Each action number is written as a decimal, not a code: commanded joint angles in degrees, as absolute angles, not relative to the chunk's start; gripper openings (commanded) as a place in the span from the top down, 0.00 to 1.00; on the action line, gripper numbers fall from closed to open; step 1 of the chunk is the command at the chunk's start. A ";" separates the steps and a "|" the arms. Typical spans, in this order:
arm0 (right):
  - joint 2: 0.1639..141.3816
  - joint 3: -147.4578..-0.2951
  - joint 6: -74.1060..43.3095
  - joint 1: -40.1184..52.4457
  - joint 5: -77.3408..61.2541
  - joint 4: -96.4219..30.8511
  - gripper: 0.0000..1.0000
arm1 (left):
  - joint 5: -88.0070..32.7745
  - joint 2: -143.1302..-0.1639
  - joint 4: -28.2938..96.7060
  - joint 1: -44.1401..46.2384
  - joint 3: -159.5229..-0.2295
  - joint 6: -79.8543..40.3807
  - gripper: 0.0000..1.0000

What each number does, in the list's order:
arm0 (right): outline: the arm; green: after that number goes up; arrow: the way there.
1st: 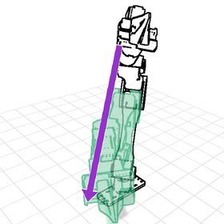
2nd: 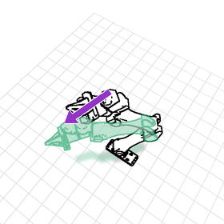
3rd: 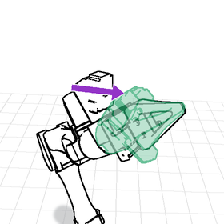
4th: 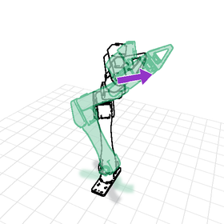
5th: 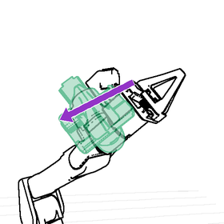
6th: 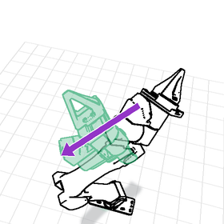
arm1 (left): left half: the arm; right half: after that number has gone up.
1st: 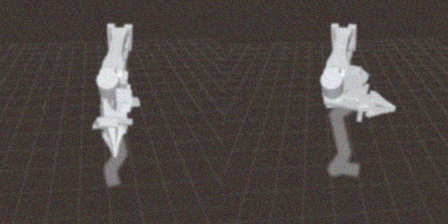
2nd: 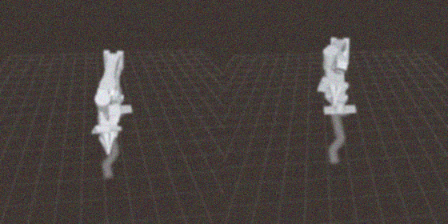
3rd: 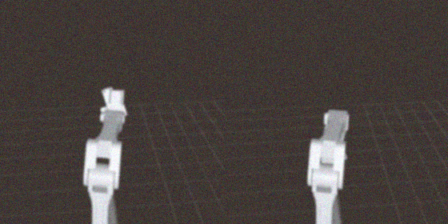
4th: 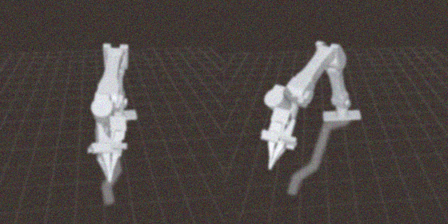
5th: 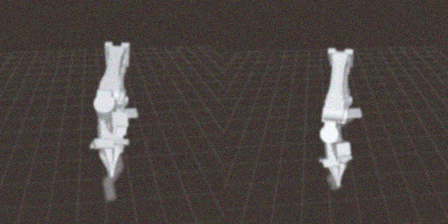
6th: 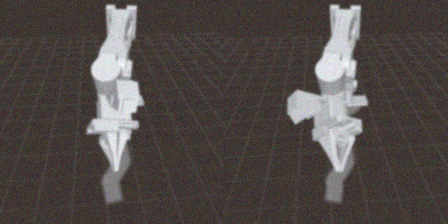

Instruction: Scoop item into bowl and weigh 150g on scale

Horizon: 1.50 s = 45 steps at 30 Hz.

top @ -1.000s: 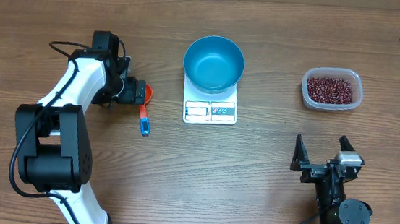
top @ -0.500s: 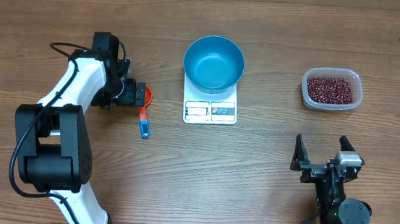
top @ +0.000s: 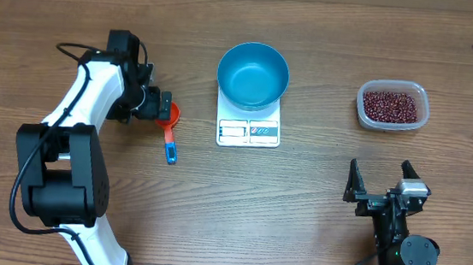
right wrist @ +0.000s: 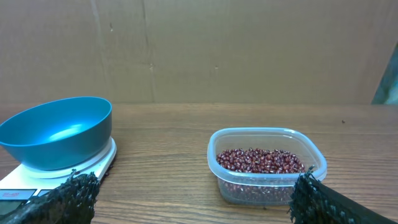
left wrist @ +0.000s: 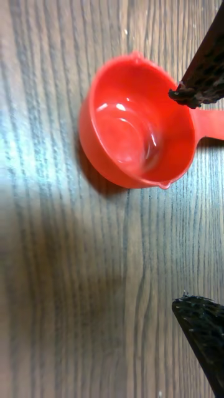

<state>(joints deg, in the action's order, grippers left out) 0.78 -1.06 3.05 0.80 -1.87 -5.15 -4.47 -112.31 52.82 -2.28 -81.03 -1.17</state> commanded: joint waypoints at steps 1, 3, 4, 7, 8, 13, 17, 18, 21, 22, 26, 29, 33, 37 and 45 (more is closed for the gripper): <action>0.19 -0.47 3.29 0.91 -1.13 -4.84 0.00 | -4.47 -112.97 52.99 -2.28 -82.98 -1.28 0.00; 0.19 -0.47 3.29 0.91 -1.13 -4.84 0.00 | -4.29 -112.99 52.60 -2.28 -82.98 -1.30 0.01; 0.19 -0.47 3.29 0.91 -1.13 -4.84 0.00 | -4.08 -112.99 52.40 -2.28 -82.98 -1.30 0.01; 0.19 -0.47 3.29 0.91 -1.13 -4.84 0.00 | -3.81 -113.01 52.05 -2.28 -82.96 -1.28 0.01; 0.19 -0.47 3.29 0.91 -1.13 -4.84 0.00 | -3.77 -113.06 51.99 -2.28 -82.94 -1.28 0.00; 0.19 -0.47 3.29 0.91 -1.13 -4.84 0.00 | -1.48 -113.14 50.52 -2.22 -81.60 -1.30 0.00; 0.19 -0.47 3.29 0.91 -1.13 -4.84 0.00 | -1.48 -113.14 50.72 -2.22 -81.52 -1.30 0.00; 0.19 -0.47 3.29 0.91 -1.13 -4.84 0.00 | -1.37 -113.14 50.61 -2.22 -81.32 -1.28 0.00; 0.19 -0.47 3.29 0.91 -1.13 -4.84 0.00 | -1.06 -113.14 49.82 -2.22 -80.20 -1.30 0.00; 0.19 -0.47 3.29 0.91 -1.13 -4.84 0.00 | -1.06 -113.14 49.43 -2.22 -79.68 -1.30 0.00; 0.19 -0.47 3.29 0.91 -1.13 -4.84 0.00 | -1.08 -113.14 47.68 -2.22 -77.28 -1.30 0.00; 0.19 -0.47 3.29 0.91 -1.13 -4.84 0.00 | -1.08 -113.14 47.53 -2.22 -76.86 -1.28 0.00; 0.19 -0.47 3.29 0.91 -1.13 -4.84 0.00 | -1.08 -113.14 47.42 -2.22 -76.82 -1.32 0.00; 0.19 -0.47 3.29 0.91 -1.13 -4.84 0.00 | -1.08 -113.14 46.65 -2.22 -76.05 -1.37 0.01; 0.19 -0.47 3.29 0.91 -1.13 -4.84 0.00 | -1.52 -113.14 45.98 -2.22 -74.32 -1.52 0.01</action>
